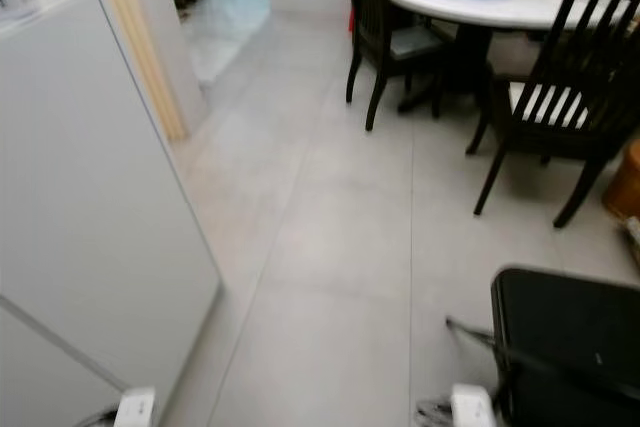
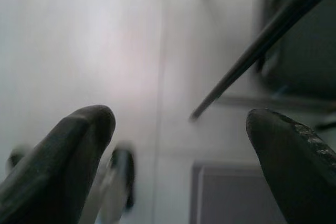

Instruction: Restocking fridge

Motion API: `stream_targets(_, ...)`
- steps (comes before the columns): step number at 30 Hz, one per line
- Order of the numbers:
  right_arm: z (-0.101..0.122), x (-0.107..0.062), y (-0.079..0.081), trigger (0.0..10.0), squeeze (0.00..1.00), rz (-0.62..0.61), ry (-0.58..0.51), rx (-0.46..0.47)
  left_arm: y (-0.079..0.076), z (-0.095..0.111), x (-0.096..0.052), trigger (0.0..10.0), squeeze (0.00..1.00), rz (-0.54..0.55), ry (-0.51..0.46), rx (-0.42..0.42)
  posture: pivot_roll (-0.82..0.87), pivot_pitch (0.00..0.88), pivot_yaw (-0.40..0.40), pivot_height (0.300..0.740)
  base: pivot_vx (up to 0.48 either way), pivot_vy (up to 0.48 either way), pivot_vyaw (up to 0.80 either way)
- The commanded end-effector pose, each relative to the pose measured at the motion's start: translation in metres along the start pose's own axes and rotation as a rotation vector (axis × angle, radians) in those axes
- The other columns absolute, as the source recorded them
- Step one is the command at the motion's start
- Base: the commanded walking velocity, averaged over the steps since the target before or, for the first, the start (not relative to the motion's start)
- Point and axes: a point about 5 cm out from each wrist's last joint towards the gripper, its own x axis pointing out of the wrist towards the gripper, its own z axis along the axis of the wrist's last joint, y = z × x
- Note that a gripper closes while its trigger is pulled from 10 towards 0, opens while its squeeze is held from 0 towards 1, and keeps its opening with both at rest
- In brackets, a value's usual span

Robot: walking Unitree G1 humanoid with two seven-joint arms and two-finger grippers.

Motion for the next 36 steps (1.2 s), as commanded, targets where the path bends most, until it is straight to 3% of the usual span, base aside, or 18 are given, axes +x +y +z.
stream_targets(1,-0.0097,0.0005,0.0094,10.0,0.0,0.018,0.027,0.037,0.0025,-0.0111,-0.0015,10.0,0.0,0.012,0.046,0.002,0.04,0.0,-0.033,0.74,0.0,0.0,0.0)
stream_targets(27,-0.0091,0.0018,0.0149,10.0,0.0,0.034,0.037,0.099,0.0124,-0.0079,-0.0025,10.0,0.0,0.029,0.047,0.061,0.02,0.0,-0.019,0.74,0.0,0.0,0.0)
stream_targets(36,-0.0045,0.0021,0.0139,10.0,0.0,0.075,0.061,-0.025,0.01,-0.0139,-0.0029,10.0,0.0,0.032,0.062,0.042,0.03,0.0,-0.042,0.74,0.0,0.0,0.32)
